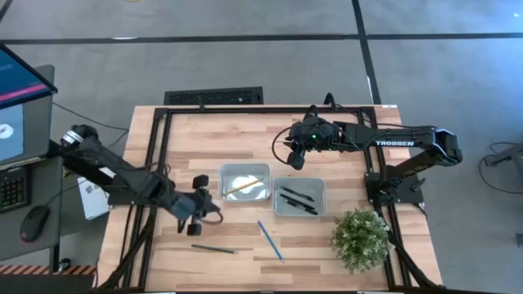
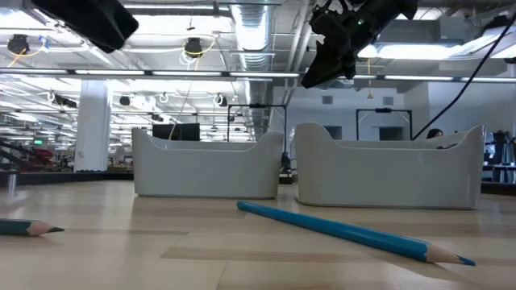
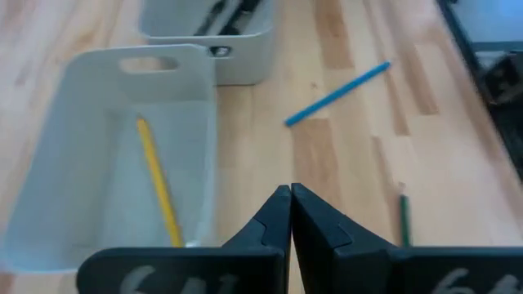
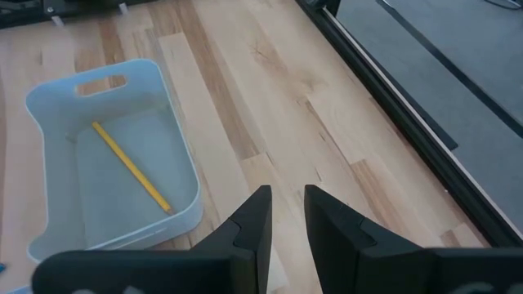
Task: Sort pens & pencils
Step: Put the green pencil into the left gray bin
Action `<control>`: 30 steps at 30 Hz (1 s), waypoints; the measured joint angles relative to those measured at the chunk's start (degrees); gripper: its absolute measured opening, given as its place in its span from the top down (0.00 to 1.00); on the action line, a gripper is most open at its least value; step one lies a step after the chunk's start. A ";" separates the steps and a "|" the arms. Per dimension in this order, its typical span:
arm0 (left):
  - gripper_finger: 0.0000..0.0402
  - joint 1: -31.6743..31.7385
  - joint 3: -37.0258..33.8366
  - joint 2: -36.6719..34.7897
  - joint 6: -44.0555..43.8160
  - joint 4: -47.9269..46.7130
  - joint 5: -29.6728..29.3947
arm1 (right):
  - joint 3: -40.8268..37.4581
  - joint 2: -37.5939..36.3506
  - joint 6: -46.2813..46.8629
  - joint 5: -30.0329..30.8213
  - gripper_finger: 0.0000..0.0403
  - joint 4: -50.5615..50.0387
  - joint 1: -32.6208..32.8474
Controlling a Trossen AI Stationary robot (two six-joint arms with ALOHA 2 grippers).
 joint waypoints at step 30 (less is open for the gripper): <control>0.74 -9.86 -0.02 24.29 -17.73 8.54 11.27 | 0.00 0.00 1.14 0.01 0.76 0.25 0.00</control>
